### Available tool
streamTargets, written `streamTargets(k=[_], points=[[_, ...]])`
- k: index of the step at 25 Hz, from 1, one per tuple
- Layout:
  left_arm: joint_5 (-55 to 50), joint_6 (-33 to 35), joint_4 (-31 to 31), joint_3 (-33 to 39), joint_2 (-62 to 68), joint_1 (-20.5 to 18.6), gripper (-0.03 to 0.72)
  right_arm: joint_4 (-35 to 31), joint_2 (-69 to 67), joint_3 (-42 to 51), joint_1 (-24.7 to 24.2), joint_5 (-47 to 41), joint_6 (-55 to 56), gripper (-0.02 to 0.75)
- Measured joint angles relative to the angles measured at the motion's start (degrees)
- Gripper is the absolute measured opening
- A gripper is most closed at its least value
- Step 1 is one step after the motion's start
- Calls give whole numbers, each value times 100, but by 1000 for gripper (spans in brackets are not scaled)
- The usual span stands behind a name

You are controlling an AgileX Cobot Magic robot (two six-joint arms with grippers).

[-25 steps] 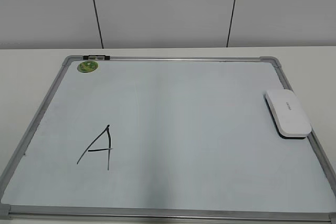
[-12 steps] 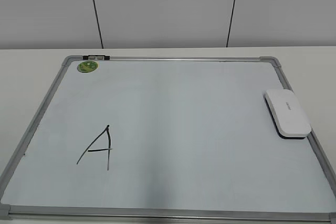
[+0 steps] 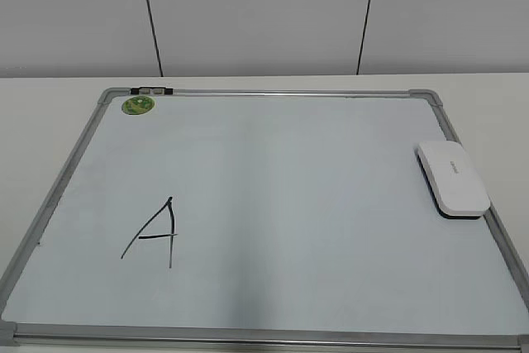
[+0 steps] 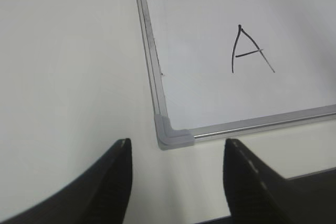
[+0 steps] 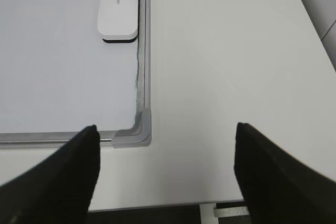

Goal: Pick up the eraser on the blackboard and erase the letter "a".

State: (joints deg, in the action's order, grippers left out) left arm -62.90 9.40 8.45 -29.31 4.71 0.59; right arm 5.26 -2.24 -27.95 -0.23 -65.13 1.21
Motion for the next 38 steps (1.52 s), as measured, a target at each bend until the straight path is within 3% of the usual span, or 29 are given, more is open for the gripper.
streamTargets(k=[38], points=[[-22, 0, -3, 0, -414, 0, 321, -224, 318, 0, 0, 0, -36, 589]])
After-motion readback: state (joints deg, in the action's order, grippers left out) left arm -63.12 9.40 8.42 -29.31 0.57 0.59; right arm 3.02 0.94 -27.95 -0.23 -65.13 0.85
